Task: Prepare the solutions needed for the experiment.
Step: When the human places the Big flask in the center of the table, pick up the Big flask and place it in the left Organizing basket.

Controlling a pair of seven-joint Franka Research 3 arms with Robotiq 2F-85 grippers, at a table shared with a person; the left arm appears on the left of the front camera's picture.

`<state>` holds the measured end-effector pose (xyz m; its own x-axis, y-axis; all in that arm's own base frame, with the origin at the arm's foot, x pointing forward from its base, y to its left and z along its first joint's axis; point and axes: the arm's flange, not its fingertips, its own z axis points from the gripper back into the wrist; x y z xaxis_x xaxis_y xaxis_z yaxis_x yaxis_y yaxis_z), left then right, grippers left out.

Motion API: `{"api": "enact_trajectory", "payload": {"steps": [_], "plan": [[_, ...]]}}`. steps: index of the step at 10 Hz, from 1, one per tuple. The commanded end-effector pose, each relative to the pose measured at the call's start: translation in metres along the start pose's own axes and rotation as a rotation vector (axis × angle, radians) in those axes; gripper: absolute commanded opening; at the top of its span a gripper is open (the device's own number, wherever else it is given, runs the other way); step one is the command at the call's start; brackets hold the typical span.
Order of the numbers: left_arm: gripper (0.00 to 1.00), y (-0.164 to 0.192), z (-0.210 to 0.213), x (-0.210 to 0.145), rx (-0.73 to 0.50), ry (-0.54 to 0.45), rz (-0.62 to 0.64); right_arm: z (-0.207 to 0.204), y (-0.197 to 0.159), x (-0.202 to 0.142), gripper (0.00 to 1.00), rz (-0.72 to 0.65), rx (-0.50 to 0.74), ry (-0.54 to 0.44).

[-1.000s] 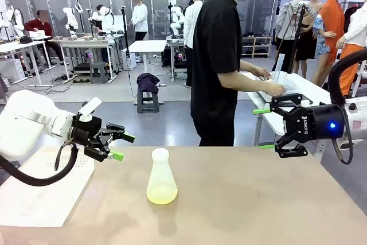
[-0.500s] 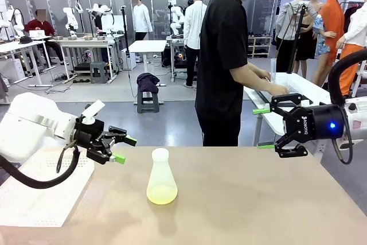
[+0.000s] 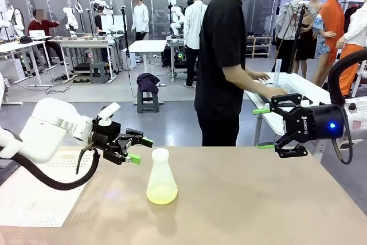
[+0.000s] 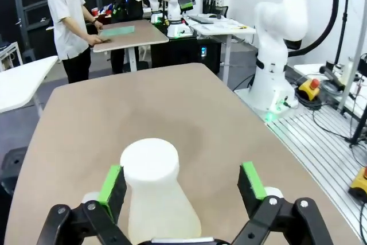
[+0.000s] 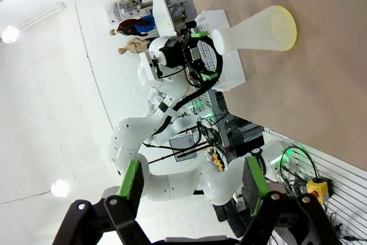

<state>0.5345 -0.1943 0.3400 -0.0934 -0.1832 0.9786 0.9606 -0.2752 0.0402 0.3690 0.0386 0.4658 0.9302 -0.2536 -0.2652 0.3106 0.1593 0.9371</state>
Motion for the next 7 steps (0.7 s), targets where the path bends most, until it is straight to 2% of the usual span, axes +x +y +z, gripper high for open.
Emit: {"api": "enact_trajectory", "payload": {"steps": [1, 7], "plan": [[1.00, 0.008, 0.000, -0.009, 0.005, -0.032, 0.043, 0.000, 0.002, -0.001, 0.87, -0.006, 0.013, -0.005], [1.00, 0.032, -0.026, -0.044, -0.071, -0.075, 0.043, 0.000, 0.002, -0.001, 0.87, -0.006, 0.013, -0.005]]}}
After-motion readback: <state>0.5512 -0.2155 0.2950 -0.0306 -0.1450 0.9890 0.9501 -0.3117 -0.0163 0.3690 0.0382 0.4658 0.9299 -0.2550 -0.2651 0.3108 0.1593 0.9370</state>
